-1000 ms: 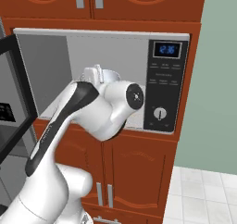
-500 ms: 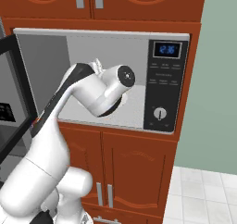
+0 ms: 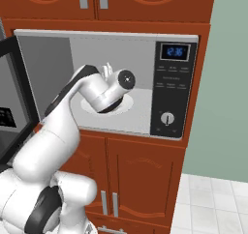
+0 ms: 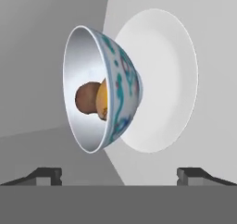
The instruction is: The microwave is finished heating the chicken drumstick and potato. Take the bowl containing the food and place it on the dining counter.
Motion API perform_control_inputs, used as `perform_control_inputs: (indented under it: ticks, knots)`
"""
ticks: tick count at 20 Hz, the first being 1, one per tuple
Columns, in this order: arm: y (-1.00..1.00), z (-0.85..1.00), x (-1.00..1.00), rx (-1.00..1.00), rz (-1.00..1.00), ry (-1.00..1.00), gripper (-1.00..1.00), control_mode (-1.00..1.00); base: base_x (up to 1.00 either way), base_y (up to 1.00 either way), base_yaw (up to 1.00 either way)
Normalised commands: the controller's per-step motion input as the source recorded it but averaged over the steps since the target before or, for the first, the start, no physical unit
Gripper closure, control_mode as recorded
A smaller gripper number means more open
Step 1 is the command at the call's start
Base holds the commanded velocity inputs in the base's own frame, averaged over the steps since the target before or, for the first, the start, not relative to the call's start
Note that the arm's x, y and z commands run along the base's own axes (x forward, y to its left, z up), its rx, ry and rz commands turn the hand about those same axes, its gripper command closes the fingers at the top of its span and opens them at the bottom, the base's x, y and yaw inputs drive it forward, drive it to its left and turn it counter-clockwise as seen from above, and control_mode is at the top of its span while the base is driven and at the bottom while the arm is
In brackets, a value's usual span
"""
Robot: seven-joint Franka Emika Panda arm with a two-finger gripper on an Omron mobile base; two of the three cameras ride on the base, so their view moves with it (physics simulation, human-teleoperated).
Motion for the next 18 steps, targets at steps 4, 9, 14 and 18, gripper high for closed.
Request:
perform_control_inputs:
  ticks: [4, 9, 14, 18]
  knots:
    - [0.00, -0.03, 0.57, 0.00, -0.03, 0.04, -1.00, -1.00, 0.00, 0.00, 0.00]
    - [0.00, -0.25, 0.26, 0.00, 0.00, 0.06, -1.00, -1.00, 0.00, 0.00, 0.00]
    - [0.00, -0.26, 0.32, -0.03, 0.00, 0.04, -1.00, -1.00, 0.00, 0.00, 0.00]
    - [0.01, -0.27, 0.32, -0.04, 0.00, 0.04, -1.00, -1.00, 0.00, 0.00, 0.00]
